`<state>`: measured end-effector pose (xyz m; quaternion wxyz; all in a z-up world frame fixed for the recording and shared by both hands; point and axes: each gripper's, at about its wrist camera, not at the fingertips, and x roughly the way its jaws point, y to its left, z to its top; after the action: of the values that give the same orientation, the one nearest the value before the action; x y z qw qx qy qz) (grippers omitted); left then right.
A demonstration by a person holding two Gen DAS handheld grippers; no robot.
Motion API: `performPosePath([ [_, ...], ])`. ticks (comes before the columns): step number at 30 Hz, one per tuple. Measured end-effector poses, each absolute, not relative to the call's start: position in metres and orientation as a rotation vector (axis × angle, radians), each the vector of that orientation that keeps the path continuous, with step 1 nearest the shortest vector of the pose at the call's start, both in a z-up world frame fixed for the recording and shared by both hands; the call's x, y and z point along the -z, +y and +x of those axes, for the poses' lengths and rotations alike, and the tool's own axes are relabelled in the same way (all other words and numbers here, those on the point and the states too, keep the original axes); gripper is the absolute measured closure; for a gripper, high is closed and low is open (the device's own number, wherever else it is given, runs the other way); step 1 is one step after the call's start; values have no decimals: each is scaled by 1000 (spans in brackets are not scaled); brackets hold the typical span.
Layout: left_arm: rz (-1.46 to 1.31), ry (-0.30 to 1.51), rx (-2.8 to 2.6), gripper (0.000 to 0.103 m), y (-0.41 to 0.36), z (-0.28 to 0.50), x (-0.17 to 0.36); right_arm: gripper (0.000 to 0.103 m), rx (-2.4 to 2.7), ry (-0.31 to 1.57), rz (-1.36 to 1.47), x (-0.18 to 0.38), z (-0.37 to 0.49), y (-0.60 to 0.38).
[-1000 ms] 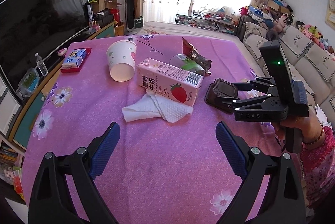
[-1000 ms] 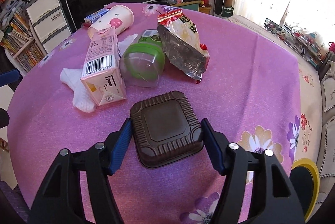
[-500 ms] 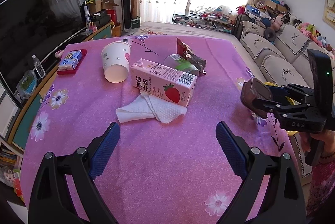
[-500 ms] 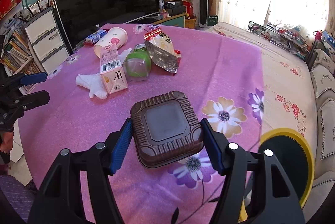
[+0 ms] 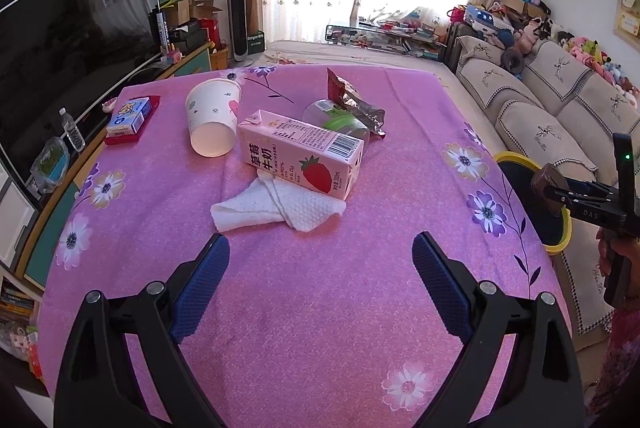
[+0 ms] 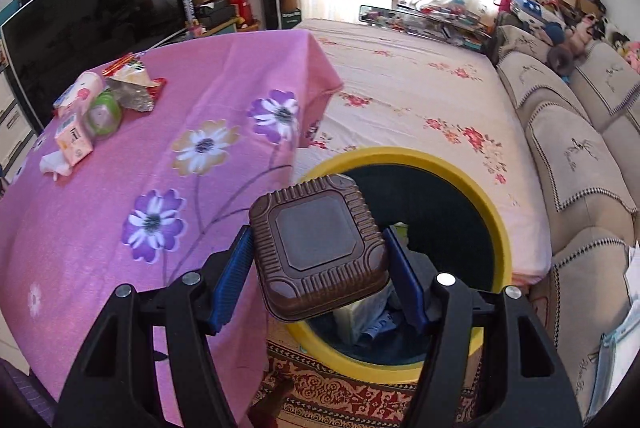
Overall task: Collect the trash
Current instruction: 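Carry the brown container over the bin and open the right gripper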
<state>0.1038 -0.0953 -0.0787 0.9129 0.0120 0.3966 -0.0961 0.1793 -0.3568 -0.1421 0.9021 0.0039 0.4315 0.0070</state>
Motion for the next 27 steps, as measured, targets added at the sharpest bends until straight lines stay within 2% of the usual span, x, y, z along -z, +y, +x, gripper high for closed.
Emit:
performPosePath([
  [12, 53, 814, 213, 12, -112, 104, 76, 39, 109, 942, 81, 171, 186, -411],
  [16, 56, 816, 211, 12, -114, 106, 77, 33, 126, 944, 82, 171, 189, -411],
  [27, 42, 841, 187, 12, -106, 114, 87, 32, 107, 917, 55, 161, 184, -392],
])
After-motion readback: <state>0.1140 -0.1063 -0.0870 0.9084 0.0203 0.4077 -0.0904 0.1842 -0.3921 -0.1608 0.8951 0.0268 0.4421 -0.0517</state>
